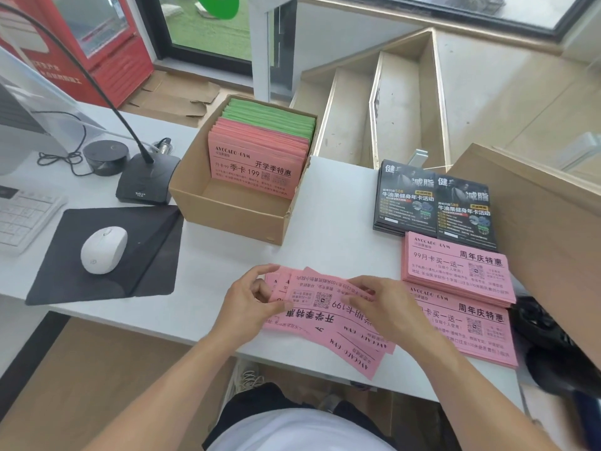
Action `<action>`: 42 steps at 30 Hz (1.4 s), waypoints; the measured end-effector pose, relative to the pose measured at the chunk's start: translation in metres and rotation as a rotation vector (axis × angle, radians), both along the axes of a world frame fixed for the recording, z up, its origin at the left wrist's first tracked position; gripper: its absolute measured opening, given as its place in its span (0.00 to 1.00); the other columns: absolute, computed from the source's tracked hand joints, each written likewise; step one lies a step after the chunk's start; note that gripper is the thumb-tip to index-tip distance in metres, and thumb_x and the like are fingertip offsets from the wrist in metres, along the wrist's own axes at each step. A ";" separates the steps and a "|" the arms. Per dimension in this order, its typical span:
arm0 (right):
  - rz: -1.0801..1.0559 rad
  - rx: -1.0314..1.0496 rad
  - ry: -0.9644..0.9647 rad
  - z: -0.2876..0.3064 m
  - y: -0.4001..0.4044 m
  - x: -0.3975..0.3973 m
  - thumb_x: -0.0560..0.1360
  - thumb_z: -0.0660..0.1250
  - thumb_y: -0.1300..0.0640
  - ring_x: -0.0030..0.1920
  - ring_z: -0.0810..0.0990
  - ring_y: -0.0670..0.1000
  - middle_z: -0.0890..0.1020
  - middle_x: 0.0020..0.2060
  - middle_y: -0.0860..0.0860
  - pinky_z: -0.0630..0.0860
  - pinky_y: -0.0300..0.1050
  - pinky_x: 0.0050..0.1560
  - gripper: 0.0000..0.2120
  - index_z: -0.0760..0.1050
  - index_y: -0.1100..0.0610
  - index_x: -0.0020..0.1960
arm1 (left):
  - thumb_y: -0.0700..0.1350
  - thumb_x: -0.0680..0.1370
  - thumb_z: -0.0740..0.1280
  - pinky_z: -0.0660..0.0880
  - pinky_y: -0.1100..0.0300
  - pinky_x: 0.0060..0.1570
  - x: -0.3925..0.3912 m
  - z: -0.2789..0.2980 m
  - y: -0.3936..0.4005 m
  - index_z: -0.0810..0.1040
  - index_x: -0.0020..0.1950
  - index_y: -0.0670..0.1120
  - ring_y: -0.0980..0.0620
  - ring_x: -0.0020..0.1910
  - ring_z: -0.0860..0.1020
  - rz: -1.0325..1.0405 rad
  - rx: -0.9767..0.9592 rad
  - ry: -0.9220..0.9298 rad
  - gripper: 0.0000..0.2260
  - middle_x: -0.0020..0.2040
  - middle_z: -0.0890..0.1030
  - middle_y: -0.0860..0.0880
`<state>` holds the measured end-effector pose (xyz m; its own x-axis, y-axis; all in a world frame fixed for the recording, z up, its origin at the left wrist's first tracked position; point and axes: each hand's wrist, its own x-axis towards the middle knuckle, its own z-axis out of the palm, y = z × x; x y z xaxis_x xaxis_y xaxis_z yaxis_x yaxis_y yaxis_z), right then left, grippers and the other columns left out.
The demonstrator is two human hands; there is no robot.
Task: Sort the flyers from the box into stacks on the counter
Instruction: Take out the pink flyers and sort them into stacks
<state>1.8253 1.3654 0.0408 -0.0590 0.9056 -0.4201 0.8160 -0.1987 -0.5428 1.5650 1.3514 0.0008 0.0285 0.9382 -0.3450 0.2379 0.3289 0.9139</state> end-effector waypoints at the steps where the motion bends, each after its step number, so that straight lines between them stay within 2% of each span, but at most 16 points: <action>1: -0.009 0.021 0.022 0.000 0.001 -0.003 0.76 0.71 0.40 0.44 0.82 0.41 0.83 0.44 0.37 0.82 0.47 0.45 0.08 0.79 0.36 0.54 | 0.39 0.68 0.82 0.75 0.69 0.39 0.000 0.000 0.001 0.75 0.69 0.51 0.56 0.35 0.81 -0.001 0.007 -0.005 0.31 0.35 0.81 0.47; 3: -0.025 0.054 0.048 0.000 0.003 -0.009 0.76 0.72 0.42 0.43 0.81 0.41 0.83 0.43 0.38 0.81 0.47 0.45 0.06 0.80 0.38 0.52 | 0.40 0.68 0.82 0.76 0.67 0.40 -0.001 -0.001 0.002 0.76 0.67 0.52 0.52 0.37 0.82 -0.001 0.016 -0.007 0.30 0.34 0.80 0.48; 5: -0.025 0.072 0.020 -0.002 0.007 -0.014 0.77 0.71 0.45 0.45 0.80 0.42 0.81 0.43 0.37 0.80 0.49 0.46 0.02 0.80 0.41 0.49 | 0.42 0.68 0.82 0.78 0.65 0.43 -0.002 -0.001 0.002 0.77 0.65 0.54 0.47 0.40 0.82 0.024 0.024 -0.015 0.28 0.35 0.80 0.46; 8: -0.013 0.049 -0.012 -0.008 0.011 -0.014 0.78 0.69 0.47 0.46 0.81 0.44 0.81 0.44 0.37 0.79 0.49 0.46 0.02 0.77 0.42 0.47 | 0.43 0.70 0.80 0.81 0.61 0.45 -0.006 -0.002 0.003 0.79 0.63 0.53 0.42 0.43 0.83 0.046 0.030 -0.065 0.24 0.37 0.80 0.42; 11: -0.058 0.045 0.006 -0.013 0.014 -0.009 0.80 0.68 0.48 0.44 0.81 0.43 0.82 0.43 0.39 0.77 0.46 0.42 0.04 0.75 0.44 0.46 | 0.42 0.72 0.79 0.83 0.54 0.44 -0.008 -0.002 0.003 0.79 0.64 0.52 0.43 0.43 0.84 0.033 0.031 -0.093 0.22 0.39 0.79 0.36; 12: -0.071 0.046 0.008 -0.013 0.014 -0.007 0.80 0.68 0.49 0.43 0.81 0.43 0.82 0.43 0.39 0.75 0.44 0.40 0.05 0.75 0.44 0.46 | 0.40 0.73 0.78 0.82 0.56 0.41 -0.008 -0.001 0.003 0.78 0.64 0.51 0.45 0.41 0.85 0.039 0.032 -0.094 0.22 0.39 0.78 0.35; 15: -0.077 0.004 0.058 -0.013 0.015 -0.006 0.80 0.69 0.50 0.41 0.82 0.42 0.84 0.43 0.41 0.74 0.40 0.37 0.03 0.76 0.43 0.50 | 0.36 0.74 0.76 0.81 0.61 0.33 -0.004 -0.003 0.003 0.78 0.63 0.51 0.52 0.38 0.85 0.123 0.033 -0.116 0.21 0.38 0.77 0.36; 18: -0.052 -0.049 0.098 -0.016 0.015 -0.011 0.79 0.70 0.51 0.39 0.82 0.40 0.83 0.45 0.41 0.75 0.37 0.36 0.10 0.76 0.41 0.59 | 0.39 0.74 0.77 0.82 0.56 0.40 0.000 -0.011 0.005 0.76 0.66 0.53 0.48 0.40 0.85 0.217 0.078 -0.063 0.23 0.36 0.80 0.44; 21: -0.023 -0.076 0.102 -0.021 0.014 -0.020 0.78 0.72 0.51 0.45 0.82 0.41 0.80 0.51 0.39 0.80 0.41 0.44 0.20 0.73 0.40 0.67 | 0.40 0.76 0.76 0.84 0.50 0.40 0.002 -0.016 0.005 0.73 0.70 0.53 0.50 0.42 0.86 0.233 0.045 -0.100 0.25 0.43 0.85 0.47; 23: 0.021 -0.028 0.060 -0.024 0.012 -0.027 0.76 0.74 0.52 0.50 0.80 0.40 0.78 0.54 0.37 0.80 0.45 0.53 0.24 0.72 0.41 0.70 | 0.41 0.76 0.76 0.83 0.56 0.37 0.003 -0.016 0.003 0.72 0.70 0.55 0.52 0.43 0.86 0.197 0.029 -0.093 0.26 0.46 0.86 0.47; 27: 0.095 0.062 0.043 -0.028 0.011 -0.039 0.72 0.77 0.52 0.58 0.75 0.42 0.74 0.59 0.38 0.77 0.48 0.62 0.34 0.67 0.41 0.74 | 0.38 0.73 0.78 0.81 0.59 0.39 0.004 -0.021 0.001 0.73 0.69 0.53 0.52 0.42 0.86 0.203 -0.007 -0.091 0.28 0.43 0.85 0.45; 29: 0.115 0.089 0.016 -0.031 0.013 -0.041 0.72 0.77 0.51 0.61 0.73 0.44 0.73 0.60 0.38 0.74 0.50 0.66 0.36 0.64 0.40 0.75 | 0.38 0.71 0.79 0.81 0.60 0.39 0.005 -0.022 0.001 0.74 0.68 0.53 0.51 0.42 0.85 0.208 -0.016 -0.072 0.28 0.41 0.85 0.45; 32: 0.190 0.123 -0.048 -0.032 0.014 -0.044 0.73 0.76 0.50 0.64 0.69 0.44 0.73 0.66 0.39 0.69 0.49 0.69 0.38 0.62 0.41 0.78 | 0.40 0.70 0.80 0.82 0.58 0.41 0.006 -0.024 0.000 0.74 0.65 0.54 0.50 0.41 0.85 0.204 -0.005 -0.061 0.28 0.38 0.84 0.47; 35: 0.183 0.133 -0.064 -0.033 0.012 -0.047 0.73 0.76 0.49 0.63 0.68 0.44 0.73 0.65 0.38 0.68 0.47 0.68 0.39 0.61 0.40 0.78 | 0.40 0.71 0.80 0.82 0.59 0.39 0.007 -0.026 0.000 0.74 0.64 0.56 0.52 0.41 0.85 0.220 -0.003 -0.045 0.26 0.37 0.82 0.47; 39: 0.157 0.135 -0.056 -0.038 0.010 -0.047 0.71 0.78 0.49 0.60 0.69 0.44 0.72 0.58 0.38 0.70 0.47 0.65 0.40 0.62 0.39 0.76 | 0.41 0.73 0.78 0.83 0.51 0.40 0.009 -0.033 -0.002 0.75 0.64 0.55 0.51 0.40 0.86 0.227 -0.004 0.005 0.23 0.38 0.79 0.45; 42: 0.122 0.126 -0.037 -0.034 0.013 -0.045 0.74 0.73 0.55 0.55 0.73 0.45 0.74 0.52 0.39 0.72 0.44 0.57 0.31 0.68 0.40 0.73 | 0.42 0.74 0.78 0.82 0.54 0.39 0.009 -0.035 -0.003 0.75 0.64 0.57 0.53 0.40 0.85 0.224 0.006 0.033 0.23 0.39 0.79 0.44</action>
<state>1.7802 1.3789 0.0069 -0.1578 0.9383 -0.3076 0.8500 -0.0295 -0.5259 1.5737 1.3489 -0.0338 -0.1920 0.9219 -0.3365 0.1897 0.3713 0.9089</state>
